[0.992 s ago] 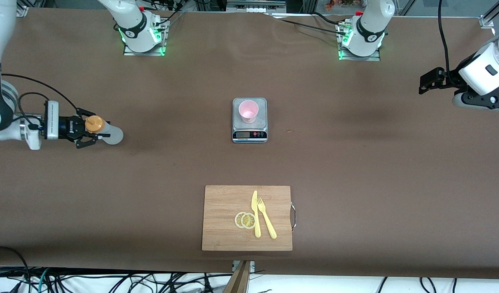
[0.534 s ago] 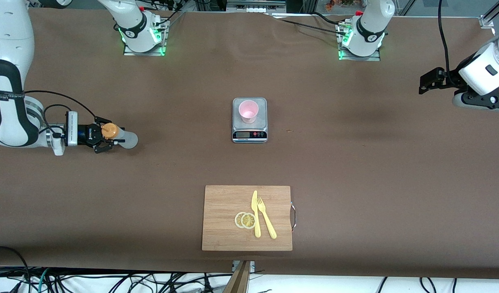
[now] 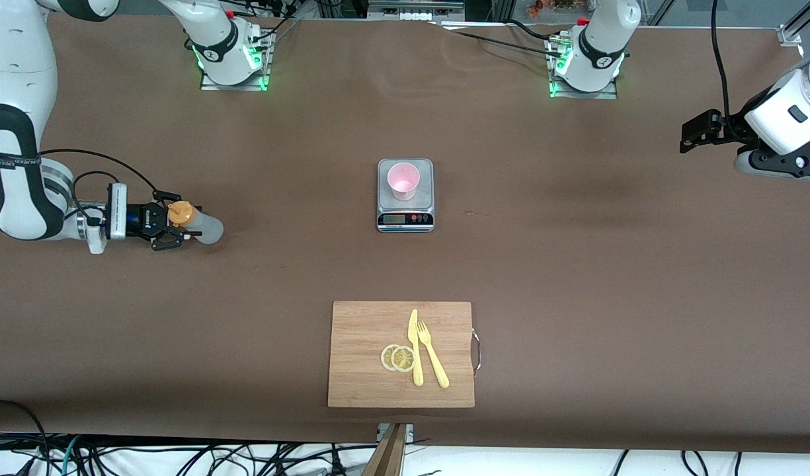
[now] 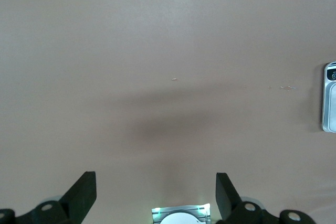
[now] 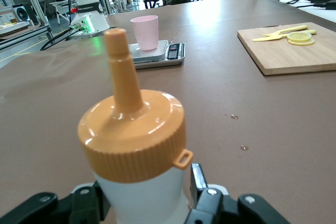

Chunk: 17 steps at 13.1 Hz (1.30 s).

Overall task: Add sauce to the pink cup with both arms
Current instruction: 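Open the right gripper and withdraw it from the bottle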

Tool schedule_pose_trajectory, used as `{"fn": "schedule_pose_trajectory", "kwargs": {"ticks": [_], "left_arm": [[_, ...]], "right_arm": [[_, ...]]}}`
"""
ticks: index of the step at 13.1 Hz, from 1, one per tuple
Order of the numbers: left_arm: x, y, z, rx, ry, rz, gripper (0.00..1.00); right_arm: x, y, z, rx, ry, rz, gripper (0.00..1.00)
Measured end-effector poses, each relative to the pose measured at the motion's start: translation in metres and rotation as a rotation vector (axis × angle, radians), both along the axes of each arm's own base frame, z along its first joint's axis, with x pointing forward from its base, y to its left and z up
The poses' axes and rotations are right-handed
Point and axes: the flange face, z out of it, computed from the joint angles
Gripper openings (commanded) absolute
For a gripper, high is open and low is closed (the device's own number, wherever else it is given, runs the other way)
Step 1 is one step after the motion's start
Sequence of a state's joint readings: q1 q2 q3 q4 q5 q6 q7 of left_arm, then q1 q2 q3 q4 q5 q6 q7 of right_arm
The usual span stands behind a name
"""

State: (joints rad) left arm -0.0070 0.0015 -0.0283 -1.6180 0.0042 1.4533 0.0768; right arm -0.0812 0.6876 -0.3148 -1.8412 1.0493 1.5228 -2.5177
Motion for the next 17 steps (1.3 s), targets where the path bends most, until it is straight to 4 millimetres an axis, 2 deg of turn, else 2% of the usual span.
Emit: {"fn": "schedule_pose_trajectory", "kwargs": {"ticks": [5,8,11,14,17], "left_arm": [[0.000,0.000,0.000,0.000,0.000,0.000,1.00],[0.000,0.000,0.000,0.000,0.000,0.000,1.00],[0.000,0.000,0.000,0.000,0.000,0.000,1.00],[0.000,0.000,0.000,0.000,0.000,0.000,1.00],[0.000,0.000,0.000,0.000,0.000,0.000,1.00]], "right_arm": [[0.015,-0.011,0.016,-0.006,-0.038,0.000,1.00],[0.007,-0.037,0.023,-0.028,-0.020,0.007,1.00],[0.003,-0.067,0.045,-0.086,-0.018,0.042,1.00],[0.008,-0.086,0.083,-0.173,0.001,0.059,1.00],[0.020,-0.092,0.147,-0.300,0.080,0.010,1.00]]}}
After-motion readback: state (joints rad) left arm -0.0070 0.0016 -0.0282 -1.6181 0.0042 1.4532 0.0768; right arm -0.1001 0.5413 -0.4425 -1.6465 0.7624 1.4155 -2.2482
